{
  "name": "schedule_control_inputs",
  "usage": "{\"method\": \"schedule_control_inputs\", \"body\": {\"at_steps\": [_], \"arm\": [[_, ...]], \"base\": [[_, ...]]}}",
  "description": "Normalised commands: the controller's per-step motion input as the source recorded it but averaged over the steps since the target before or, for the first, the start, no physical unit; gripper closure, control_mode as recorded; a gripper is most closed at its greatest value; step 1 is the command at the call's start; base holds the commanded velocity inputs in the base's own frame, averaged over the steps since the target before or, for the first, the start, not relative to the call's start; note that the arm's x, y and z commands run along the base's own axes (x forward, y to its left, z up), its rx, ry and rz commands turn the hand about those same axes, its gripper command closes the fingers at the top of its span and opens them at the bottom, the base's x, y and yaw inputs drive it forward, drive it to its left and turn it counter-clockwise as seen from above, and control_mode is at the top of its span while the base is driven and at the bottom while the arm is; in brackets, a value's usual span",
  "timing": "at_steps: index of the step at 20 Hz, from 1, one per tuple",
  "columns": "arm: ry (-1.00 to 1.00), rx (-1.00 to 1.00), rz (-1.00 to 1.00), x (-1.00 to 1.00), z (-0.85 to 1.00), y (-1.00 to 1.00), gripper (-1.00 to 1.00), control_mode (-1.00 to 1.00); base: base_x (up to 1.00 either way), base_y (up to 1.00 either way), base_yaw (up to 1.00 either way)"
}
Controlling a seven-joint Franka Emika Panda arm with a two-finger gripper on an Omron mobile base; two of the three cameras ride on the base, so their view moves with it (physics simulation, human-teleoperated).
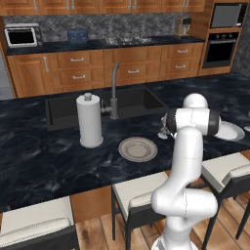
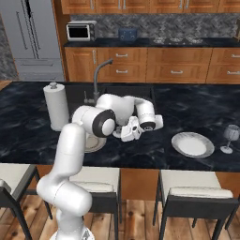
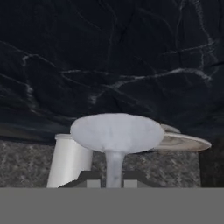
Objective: Retrieve the wine glasses from the counter and place one next to each plate.
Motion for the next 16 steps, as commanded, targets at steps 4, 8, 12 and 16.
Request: {"method": "schedule_control_inputs", "body": {"at_steps": [4,8,12,16], "arm": [[0.00,0.00,0.00,0.04,-0.27,0.00,1.00,-1.00],[0.00,0.00,0.00,0.12,-0.27,0.00,1.00,-1.00],[0.00,0.00,0.00,0.19,-0.31,0.00,1.00,-1.00],[0.00,0.00,0.00,0.22,-0.24,0.00,1.00,-1.00]], "base": [[0.00,0.00,0.00],[0.00,0.00,0.00],[0.00,0.00,0.00],[0.00,0.00,0.00]]}}
